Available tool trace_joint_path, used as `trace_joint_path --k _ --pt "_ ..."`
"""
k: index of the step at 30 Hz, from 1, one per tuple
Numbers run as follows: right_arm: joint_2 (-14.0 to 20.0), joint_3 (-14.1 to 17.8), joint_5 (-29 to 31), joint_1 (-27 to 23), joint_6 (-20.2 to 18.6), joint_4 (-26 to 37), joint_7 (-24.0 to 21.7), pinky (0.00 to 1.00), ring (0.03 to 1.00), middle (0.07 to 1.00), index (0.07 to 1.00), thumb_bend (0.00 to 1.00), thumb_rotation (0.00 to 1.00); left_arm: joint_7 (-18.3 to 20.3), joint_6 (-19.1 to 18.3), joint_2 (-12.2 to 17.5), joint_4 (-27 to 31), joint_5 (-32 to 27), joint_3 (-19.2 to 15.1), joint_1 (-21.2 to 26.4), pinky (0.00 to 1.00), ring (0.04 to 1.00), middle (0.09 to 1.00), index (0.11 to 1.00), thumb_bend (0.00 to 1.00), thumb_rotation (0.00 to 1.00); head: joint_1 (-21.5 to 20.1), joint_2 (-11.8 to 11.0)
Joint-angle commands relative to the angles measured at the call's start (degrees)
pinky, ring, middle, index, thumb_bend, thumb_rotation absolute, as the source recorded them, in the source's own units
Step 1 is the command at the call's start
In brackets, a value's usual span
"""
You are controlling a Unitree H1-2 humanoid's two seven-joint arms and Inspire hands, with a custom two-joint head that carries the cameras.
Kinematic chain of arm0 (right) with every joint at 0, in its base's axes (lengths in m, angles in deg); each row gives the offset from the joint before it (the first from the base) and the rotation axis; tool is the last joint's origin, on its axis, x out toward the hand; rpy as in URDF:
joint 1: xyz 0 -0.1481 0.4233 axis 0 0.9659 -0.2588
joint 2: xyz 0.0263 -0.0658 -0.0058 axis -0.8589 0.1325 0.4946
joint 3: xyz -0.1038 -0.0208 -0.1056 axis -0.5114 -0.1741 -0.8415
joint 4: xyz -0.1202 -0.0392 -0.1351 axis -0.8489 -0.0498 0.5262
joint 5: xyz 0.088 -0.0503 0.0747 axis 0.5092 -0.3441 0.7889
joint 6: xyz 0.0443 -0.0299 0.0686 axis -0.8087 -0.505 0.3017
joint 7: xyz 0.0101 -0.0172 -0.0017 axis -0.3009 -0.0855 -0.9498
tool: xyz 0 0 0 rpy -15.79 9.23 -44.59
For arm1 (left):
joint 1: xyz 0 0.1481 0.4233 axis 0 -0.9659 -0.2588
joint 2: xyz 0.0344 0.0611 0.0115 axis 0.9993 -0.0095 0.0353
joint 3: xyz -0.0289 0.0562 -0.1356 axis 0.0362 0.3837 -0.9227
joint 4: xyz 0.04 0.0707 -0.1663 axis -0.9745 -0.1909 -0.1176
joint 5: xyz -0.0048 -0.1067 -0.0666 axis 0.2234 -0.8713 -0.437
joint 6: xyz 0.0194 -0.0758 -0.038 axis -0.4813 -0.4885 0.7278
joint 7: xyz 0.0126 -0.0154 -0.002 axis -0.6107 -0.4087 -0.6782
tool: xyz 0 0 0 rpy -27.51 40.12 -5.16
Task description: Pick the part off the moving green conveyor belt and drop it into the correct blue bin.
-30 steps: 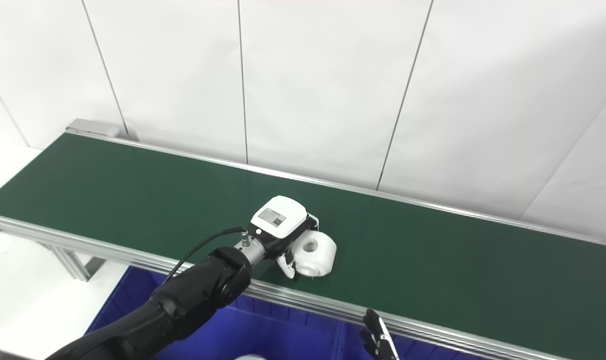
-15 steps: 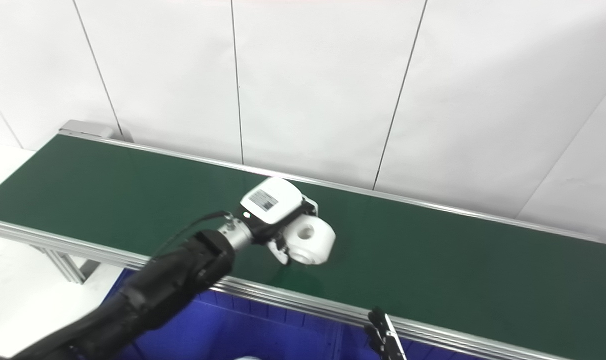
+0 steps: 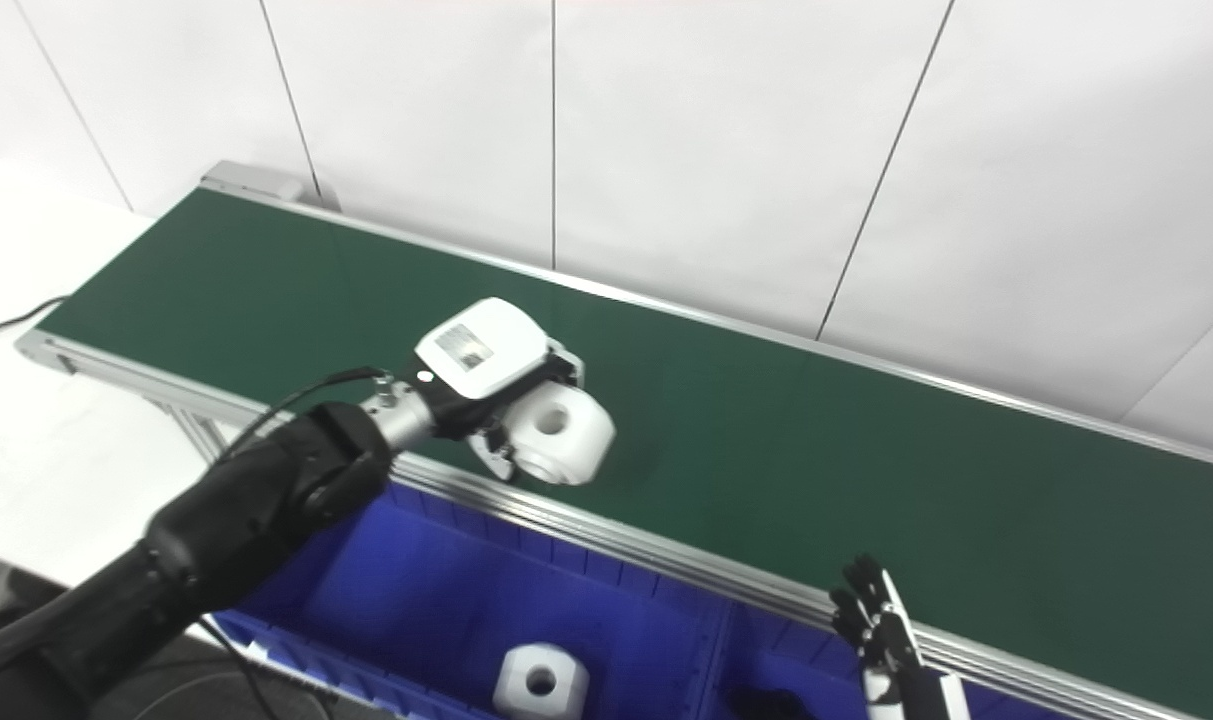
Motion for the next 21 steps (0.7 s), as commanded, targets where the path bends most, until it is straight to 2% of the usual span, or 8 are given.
trace_joint_path --k 1,4,12,14,18,21 --pt "1.07 1.08 2.26 -1.18 0.81 0.62 -1.21 0.92 0.932 0.96 0.968 0.95 0.94 0.32 -0.24 1.37 3.38 0.69 -1.62 0.52 0.53 0.494 0.483 0.486 0.53 0.0 1.48 0.65" --pt "2.35 2.23 3.67 -2.34 1.13 -0.26 -2.14 0.92 0.924 0.956 0.969 0.92 0.94 1.36 -0.52 1.94 4.85 1.11 -3.08 -1.42 0.52 0.488 0.492 0.48 0.53 0.0 3.77 1.94" --pt "3.57 3.33 2.47 -3.78 0.7 -1.58 -1.83 0.87 0.898 0.934 0.948 0.95 0.95 1.79 -0.32 2.04 5.94 2.35 -5.38 -6.01 0.49 0.495 0.494 0.477 0.52 0.0 4.0 1.39" --pt "3.59 3.33 2.37 -3.92 1.14 -1.93 -1.97 0.87 0.897 0.932 0.947 0.95 0.95 2.91 -0.67 2.2 6.19 2.25 -5.72 -7.37 0.48 0.472 0.458 0.499 0.52 0.0 3.93 1.33" --pt "3.45 3.4 2.41 -4.05 2.26 -2.84 -2.18 0.87 0.887 0.927 0.945 0.94 0.94 5.31 0.56 3.34 4.42 2.87 -4.95 -9.07 0.48 0.479 0.482 0.488 0.52 0.0 3.33 0.91" --pt "3.2 3.17 2.43 -3.81 2.03 -2.38 -2.31 0.87 0.886 0.929 0.947 0.94 0.93 9.14 0.58 4.29 2.07 2.39 -4.31 -9.83 0.49 0.494 0.489 0.483 0.52 0.0 2.6 0.87"
